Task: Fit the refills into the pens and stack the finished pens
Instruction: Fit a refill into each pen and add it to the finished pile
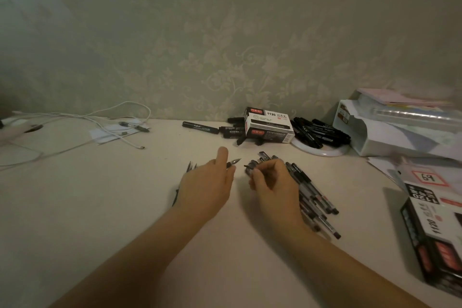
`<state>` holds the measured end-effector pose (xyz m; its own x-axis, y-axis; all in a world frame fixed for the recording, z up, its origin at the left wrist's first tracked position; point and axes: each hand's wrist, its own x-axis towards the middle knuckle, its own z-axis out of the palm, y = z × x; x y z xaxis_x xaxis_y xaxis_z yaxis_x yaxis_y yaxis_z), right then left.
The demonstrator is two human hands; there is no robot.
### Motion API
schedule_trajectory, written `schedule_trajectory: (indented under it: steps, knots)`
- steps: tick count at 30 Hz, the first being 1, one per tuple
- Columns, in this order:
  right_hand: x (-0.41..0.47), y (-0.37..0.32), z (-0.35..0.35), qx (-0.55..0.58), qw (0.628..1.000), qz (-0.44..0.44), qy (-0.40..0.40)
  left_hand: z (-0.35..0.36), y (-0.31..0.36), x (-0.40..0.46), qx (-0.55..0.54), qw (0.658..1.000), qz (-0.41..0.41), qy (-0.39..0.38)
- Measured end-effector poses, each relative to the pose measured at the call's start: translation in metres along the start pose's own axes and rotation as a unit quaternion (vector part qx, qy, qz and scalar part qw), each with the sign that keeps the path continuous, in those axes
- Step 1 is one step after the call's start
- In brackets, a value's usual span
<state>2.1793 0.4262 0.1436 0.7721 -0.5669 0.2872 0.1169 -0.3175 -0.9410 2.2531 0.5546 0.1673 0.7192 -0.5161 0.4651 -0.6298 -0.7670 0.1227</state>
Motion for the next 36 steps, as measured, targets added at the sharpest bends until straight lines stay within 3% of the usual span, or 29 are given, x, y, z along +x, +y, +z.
schedule_trajectory:
  steps: [3,5,7,13,16,20,27,36]
  knots:
    - [-0.003,-0.001,-0.002,-0.232,0.966,-0.107,-0.045,-0.002,-0.001,0.013,-0.006,1.000,0.005,-0.021]
    - [-0.002,0.000,-0.001,-0.319,0.929,-0.168,-0.084,-0.001,-0.003,0.015,-0.028,0.999,0.003,-0.022]
    - [0.000,0.001,0.001,-0.351,0.908,-0.199,-0.108,0.002,-0.005,0.013,-0.051,0.999,0.009,-0.017]
    - [0.006,0.007,0.005,-0.362,0.904,-0.196,-0.117,0.000,-0.006,0.013,-0.092,0.995,0.037,-0.011]
    - [0.007,0.004,0.003,-0.311,0.929,-0.180,-0.094,-0.001,-0.011,0.007,-0.130,0.990,0.045,-0.036]
    - [0.011,-0.006,-0.002,-0.121,0.989,-0.071,-0.054,-0.006,-0.020,0.001,-0.196,0.978,0.066,-0.039]
    - [0.015,-0.010,-0.011,-0.016,0.993,0.004,-0.115,-0.007,-0.011,-0.002,-0.222,0.966,0.127,-0.041]
    - [0.021,-0.009,-0.014,0.040,0.988,0.041,-0.144,-0.003,-0.009,-0.002,-0.220,0.968,0.098,-0.066]
